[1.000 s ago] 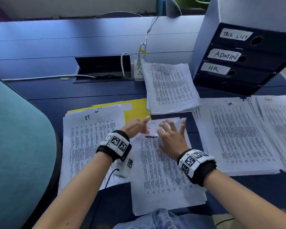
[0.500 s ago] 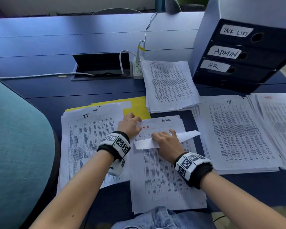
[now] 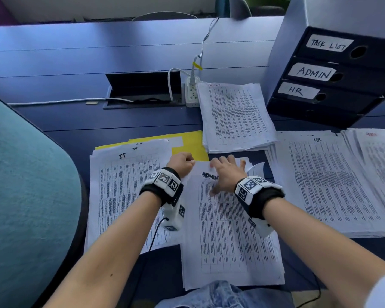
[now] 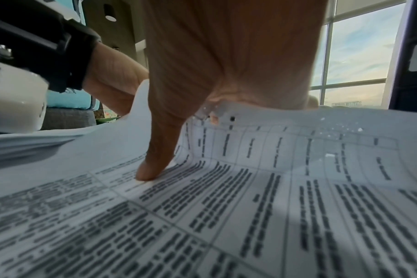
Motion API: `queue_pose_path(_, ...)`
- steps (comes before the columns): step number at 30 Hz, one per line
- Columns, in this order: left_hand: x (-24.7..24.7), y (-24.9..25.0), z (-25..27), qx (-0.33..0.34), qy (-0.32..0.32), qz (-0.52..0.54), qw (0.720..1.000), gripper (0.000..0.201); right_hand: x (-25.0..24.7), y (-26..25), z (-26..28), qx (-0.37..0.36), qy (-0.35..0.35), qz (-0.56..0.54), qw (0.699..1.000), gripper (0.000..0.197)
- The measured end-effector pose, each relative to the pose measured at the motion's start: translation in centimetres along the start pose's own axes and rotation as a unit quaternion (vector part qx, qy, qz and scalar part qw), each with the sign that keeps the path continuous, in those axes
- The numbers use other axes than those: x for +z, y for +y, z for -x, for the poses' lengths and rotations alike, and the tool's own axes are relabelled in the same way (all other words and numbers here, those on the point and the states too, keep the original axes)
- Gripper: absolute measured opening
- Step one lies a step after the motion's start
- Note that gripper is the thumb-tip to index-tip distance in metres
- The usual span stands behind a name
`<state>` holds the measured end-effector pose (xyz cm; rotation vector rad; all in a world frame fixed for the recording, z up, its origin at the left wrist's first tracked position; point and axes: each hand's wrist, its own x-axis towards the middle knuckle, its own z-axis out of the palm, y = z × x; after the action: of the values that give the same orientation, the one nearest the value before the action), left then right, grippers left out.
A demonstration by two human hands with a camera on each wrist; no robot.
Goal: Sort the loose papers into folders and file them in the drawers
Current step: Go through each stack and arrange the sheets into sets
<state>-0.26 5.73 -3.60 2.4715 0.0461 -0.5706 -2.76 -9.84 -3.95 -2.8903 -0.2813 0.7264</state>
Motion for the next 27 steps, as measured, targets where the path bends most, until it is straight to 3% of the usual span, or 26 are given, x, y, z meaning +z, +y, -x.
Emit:
queue_pose_path(5,-0.8,0.1,0.2,0.016,-0.06,0.055,0.997,0.025,0.1,0.5,0.8,-0.016,-0.012,0.005,1.0,0.067)
queue_pose_path(11,-1.6,0.2,0.1,-0.019,-0.147,0.039,0.988,0.04,0.4,0.3,1.2,-0.046,0.021,-0.051,0.997,0.087)
queue_pose_path(15,-2.3,0.5,0.3,-0.016,-0.141,0.063,0.988,0.041,-0.2,0.2,1.4,-0.059,0.051,-0.04,0.996,0.055)
queue_pose_path(18,-2.4,0.4,0.2,-0.03,-0.129,0.086,0.988,0.037,-0.2,0.5,2.0,-0.103,0.109,-0.021,0.989,0.028)
queue_pose_path(20,-2.3,0.0,0.1,-0.044,-0.117,0.09,0.988,0.039,0.8,0.8,2.9,-0.156,0.196,0.013,0.968,0.018)
queue_pose_path(22,-2.2,-0.4,0.3,-0.057,-0.121,0.085,0.987,0.044,2.3,1.1,3.8,-0.199,0.262,0.034,0.944,0.024)
queue_pose_path(24,-2.1,-0.6,0.4,-0.057,-0.138,0.091,0.985,0.049,3.3,1.3,4.3,-0.228,0.281,0.043,0.931,0.026)
queue_pose_path(27,-2.0,0.0,0.7,-0.044,-0.178,0.104,0.978,0.033,3.4,1.3,4.6,-0.225,0.287,0.036,0.93,0.026)
